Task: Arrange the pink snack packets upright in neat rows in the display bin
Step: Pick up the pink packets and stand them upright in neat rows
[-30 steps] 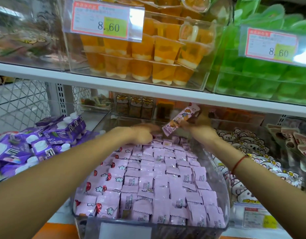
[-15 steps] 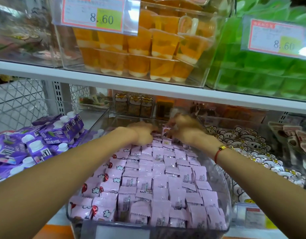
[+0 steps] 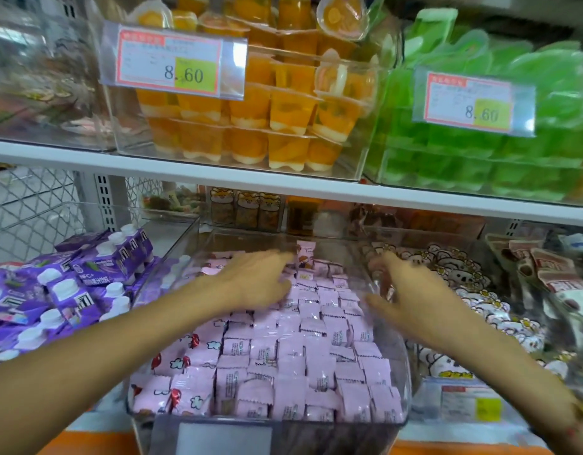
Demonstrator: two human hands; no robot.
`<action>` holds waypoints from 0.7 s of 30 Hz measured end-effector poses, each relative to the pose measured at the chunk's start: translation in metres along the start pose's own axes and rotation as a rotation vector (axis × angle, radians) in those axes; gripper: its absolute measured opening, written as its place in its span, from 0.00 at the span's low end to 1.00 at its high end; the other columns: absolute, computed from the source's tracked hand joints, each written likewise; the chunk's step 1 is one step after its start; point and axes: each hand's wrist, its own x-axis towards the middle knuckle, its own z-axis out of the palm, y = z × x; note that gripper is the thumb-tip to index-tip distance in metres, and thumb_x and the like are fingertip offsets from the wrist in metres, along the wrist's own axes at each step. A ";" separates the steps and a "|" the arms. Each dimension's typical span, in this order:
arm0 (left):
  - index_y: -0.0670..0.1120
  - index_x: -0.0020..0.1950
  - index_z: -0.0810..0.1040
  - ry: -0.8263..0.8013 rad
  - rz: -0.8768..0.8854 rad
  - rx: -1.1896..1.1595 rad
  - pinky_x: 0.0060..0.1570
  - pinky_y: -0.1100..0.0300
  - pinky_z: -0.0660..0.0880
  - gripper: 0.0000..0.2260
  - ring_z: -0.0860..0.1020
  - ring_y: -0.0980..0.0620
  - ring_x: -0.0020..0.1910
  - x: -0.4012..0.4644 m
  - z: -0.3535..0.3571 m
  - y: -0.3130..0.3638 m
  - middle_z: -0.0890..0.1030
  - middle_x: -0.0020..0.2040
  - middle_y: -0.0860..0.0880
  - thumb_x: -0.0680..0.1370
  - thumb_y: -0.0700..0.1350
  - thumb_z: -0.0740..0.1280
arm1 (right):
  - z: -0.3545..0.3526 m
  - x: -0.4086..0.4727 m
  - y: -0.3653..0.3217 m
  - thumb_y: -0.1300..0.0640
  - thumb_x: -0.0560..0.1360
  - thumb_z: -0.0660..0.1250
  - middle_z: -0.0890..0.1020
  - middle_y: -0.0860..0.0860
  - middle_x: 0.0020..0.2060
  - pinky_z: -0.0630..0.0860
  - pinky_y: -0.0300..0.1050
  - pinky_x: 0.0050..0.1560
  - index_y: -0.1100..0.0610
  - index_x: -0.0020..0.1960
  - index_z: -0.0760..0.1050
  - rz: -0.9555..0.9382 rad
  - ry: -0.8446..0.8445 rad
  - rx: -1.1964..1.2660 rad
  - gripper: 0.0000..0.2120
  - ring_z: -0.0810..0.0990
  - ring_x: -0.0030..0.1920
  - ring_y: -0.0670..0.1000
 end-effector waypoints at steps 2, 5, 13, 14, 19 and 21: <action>0.56 0.73 0.63 0.092 0.052 0.111 0.64 0.54 0.67 0.22 0.66 0.52 0.70 -0.031 -0.002 0.000 0.65 0.74 0.54 0.79 0.50 0.61 | 0.000 -0.032 0.002 0.43 0.73 0.66 0.79 0.46 0.42 0.69 0.43 0.39 0.48 0.59 0.68 0.064 -0.129 0.048 0.18 0.77 0.41 0.50; 0.53 0.73 0.63 0.352 0.031 0.239 0.63 0.53 0.68 0.25 0.64 0.52 0.70 -0.080 -0.015 -0.014 0.65 0.73 0.54 0.78 0.44 0.64 | 0.013 -0.052 -0.001 0.49 0.75 0.64 0.81 0.48 0.41 0.70 0.44 0.39 0.50 0.61 0.69 0.078 -0.084 0.162 0.16 0.79 0.42 0.52; 0.52 0.46 0.76 0.412 -0.381 -0.075 0.38 0.55 0.70 0.05 0.80 0.44 0.47 -0.167 -0.009 -0.034 0.80 0.41 0.52 0.77 0.52 0.64 | 0.028 -0.065 -0.004 0.59 0.73 0.65 0.83 0.53 0.36 0.77 0.52 0.36 0.52 0.66 0.68 0.063 0.171 0.346 0.22 0.81 0.35 0.54; 0.52 0.40 0.74 0.401 -0.382 -0.101 0.35 0.56 0.67 0.08 0.81 0.44 0.46 -0.167 -0.006 -0.032 0.80 0.38 0.52 0.78 0.52 0.62 | 0.027 -0.065 -0.005 0.60 0.73 0.65 0.83 0.54 0.35 0.78 0.52 0.36 0.52 0.66 0.69 0.057 0.172 0.360 0.21 0.82 0.34 0.54; 0.47 0.43 0.76 0.386 -0.363 -0.117 0.33 0.55 0.66 0.12 0.79 0.42 0.40 -0.165 -0.002 -0.023 0.80 0.36 0.47 0.81 0.50 0.58 | 0.022 -0.069 -0.001 0.64 0.72 0.63 0.83 0.55 0.34 0.78 0.47 0.34 0.50 0.65 0.73 0.036 0.188 0.337 0.23 0.81 0.31 0.54; 0.49 0.39 0.73 0.354 -0.350 -0.099 0.33 0.55 0.65 0.12 0.77 0.43 0.37 -0.164 -0.003 -0.021 0.75 0.30 0.50 0.81 0.50 0.58 | 0.021 -0.073 0.001 0.64 0.72 0.64 0.84 0.55 0.35 0.76 0.45 0.33 0.51 0.66 0.73 0.038 0.224 0.302 0.24 0.81 0.31 0.53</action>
